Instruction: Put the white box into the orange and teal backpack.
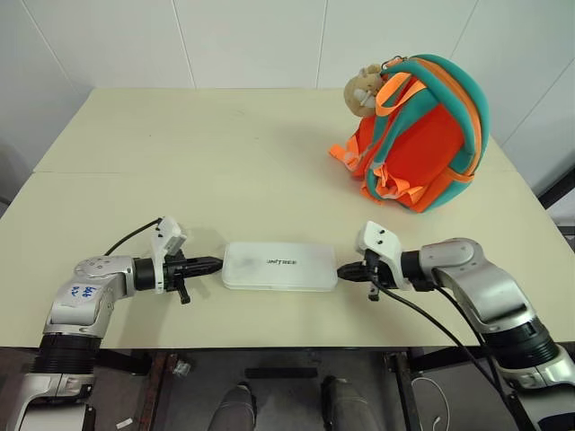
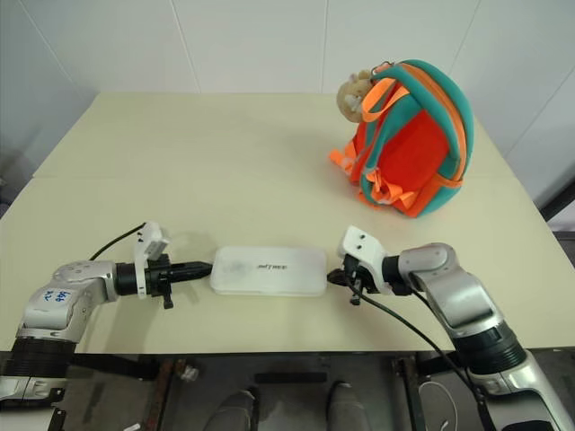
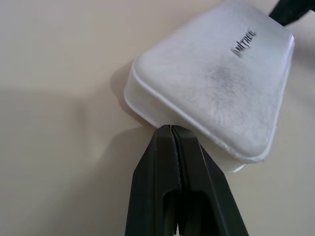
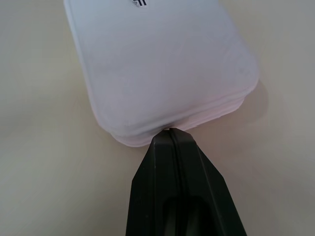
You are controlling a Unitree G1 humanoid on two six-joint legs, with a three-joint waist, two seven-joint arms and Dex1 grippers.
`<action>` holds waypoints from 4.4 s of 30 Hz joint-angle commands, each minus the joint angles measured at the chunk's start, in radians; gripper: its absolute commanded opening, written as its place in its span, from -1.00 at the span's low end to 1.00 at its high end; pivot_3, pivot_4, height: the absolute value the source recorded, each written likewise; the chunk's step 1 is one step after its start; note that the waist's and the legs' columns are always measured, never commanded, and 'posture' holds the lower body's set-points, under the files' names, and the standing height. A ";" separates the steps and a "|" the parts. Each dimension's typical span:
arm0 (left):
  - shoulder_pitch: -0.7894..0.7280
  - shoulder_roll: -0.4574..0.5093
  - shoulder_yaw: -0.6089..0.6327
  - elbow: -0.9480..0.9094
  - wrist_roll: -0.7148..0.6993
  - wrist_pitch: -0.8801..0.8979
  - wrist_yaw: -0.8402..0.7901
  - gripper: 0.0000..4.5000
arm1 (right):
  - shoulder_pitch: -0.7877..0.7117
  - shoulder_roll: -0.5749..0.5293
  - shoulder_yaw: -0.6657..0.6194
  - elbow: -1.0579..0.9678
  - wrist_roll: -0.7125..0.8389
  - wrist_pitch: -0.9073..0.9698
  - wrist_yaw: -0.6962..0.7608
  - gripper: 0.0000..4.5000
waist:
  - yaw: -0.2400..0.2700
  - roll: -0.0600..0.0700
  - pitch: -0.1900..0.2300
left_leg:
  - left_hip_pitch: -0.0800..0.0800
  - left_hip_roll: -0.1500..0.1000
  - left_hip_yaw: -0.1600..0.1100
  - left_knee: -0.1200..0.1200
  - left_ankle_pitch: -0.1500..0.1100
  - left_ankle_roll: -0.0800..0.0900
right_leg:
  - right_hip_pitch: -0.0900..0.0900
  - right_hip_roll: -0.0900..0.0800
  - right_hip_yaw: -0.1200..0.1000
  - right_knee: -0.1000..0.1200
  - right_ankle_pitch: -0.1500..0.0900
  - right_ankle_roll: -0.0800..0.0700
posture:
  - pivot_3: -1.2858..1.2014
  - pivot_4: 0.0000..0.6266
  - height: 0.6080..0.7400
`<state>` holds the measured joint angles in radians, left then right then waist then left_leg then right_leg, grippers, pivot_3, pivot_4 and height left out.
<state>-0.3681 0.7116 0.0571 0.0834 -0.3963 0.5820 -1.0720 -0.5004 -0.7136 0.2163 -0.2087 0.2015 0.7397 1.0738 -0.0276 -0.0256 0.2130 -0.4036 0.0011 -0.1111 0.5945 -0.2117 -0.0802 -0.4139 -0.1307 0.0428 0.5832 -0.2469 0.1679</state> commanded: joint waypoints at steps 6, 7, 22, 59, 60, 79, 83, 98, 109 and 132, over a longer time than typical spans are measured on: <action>0.018 -0.006 -0.072 -0.128 -0.029 0.047 -0.050 -0.99 | 0.047 -0.049 -0.056 -0.095 0.069 0.004 0.020 -1.00 | 0.000 0.000 0.000 | 0.000 0.000 0.000 0.000 0.000 0.000 | 0.000 0.000 0.000 0.000 -0.001 -0.003 | 0.03 -0.52 1.00; 0.018 -0.007 -0.074 -0.130 -0.027 0.049 -0.046 -0.99 | 0.054 -0.055 -0.060 -0.094 0.070 0.003 0.018 -1.00 | 0.000 0.000 0.000 | 0.000 0.000 0.000 0.000 0.000 0.000 | 0.000 0.000 0.000 0.000 -0.001 -0.003 | 0.03 -0.52 1.00; 0.023 -0.003 -0.072 -0.143 -0.024 0.060 -0.026 -0.99 | 0.123 -0.104 -0.075 -0.115 0.069 0.009 0.010 -1.00 | 0.001 0.000 0.000 | 0.000 0.000 0.000 0.000 0.000 0.000 | 0.000 0.000 0.000 -0.001 -0.002 -0.003 | 0.03 -0.52 1.00; -0.250 0.071 0.057 0.033 -0.257 0.757 0.102 0.98 | 0.051 -0.184 -0.126 0.060 -0.012 -0.116 -0.106 1.00 | -0.002 0.000 0.000 | 0.000 0.000 0.000 0.002 0.000 0.000 | 0.000 0.000 0.000 0.001 -0.001 0.002 | 0.03 -0.52 1.00; -0.271 0.071 0.067 0.058 -0.273 0.842 0.116 0.98 | 0.052 -0.178 -0.128 0.057 -0.011 -0.115 -0.111 1.00 | -0.001 0.000 0.000 | 0.000 0.000 0.000 0.002 0.000 0.000 | 0.000 0.000 0.000 0.001 -0.001 0.002 | 0.03 -0.52 1.00; -0.325 0.057 -0.077 0.461 -0.738 1.032 0.416 0.98 | 0.042 -0.102 -0.098 0.053 -0.025 -0.101 -0.155 1.00 | 0.002 0.000 0.000 | 0.001 -0.001 0.000 0.003 0.000 0.000 | 0.001 0.000 0.000 0.003 -0.001 0.002 | 0.03 -0.52 1.00; -0.323 -0.003 -0.008 0.482 -0.752 1.032 0.518 0.98 | 0.040 -0.095 -0.095 0.051 -0.027 -0.098 -0.158 1.00 | 0.008 0.000 0.000 | 0.001 -0.002 0.000 0.004 0.000 0.000 | 0.002 -0.001 0.000 0.003 -0.001 0.002 | 0.03 -0.52 1.00; -0.315 -0.158 0.061 0.444 -0.748 1.032 0.691 0.98 | 0.018 -0.059 -0.070 0.043 -0.025 -0.093 -0.169 1.00 | 0.026 0.003 -0.003 | 0.003 -0.003 0.000 0.017 0.000 0.000 | 0.010 -0.001 0.001 0.000 -0.004 -0.010 | 0.03 -0.52 1.00; -0.305 -0.247 0.170 0.378 -0.647 1.020 0.754 0.61 | 0.022 -0.064 -0.074 0.048 -0.030 -0.104 -0.169 1.00 | 0.025 0.002 -0.003 | 0.003 -0.003 0.000 0.017 0.000 0.000 | 0.011 -0.001 0.001 -0.001 -0.004 -0.010 | 0.03 -0.52 1.00; -0.365 -0.278 0.331 0.320 -0.753 1.032 0.631 -0.43 | -0.165 0.123 -0.368 0.237 0.087 -0.069 -0.420 1.00 | 0.021 0.001 -0.002 | -0.002 -0.002 0.000 0.012 -0.002 0.001 | 0.006 -0.001 0.000 -0.006 -0.003 -0.009 | 0.03 -0.52 1.00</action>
<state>-0.6981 0.4456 0.3364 0.4097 -1.0973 1.6146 -0.4281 -0.6241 -0.6093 -0.0957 0.0152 0.2610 0.6714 0.7050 -0.0066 -0.0241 0.2109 -0.4059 -0.0010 -0.1114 0.6056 -0.2132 -0.0795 -0.4084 -0.1318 0.0432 0.5767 -0.2485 0.1620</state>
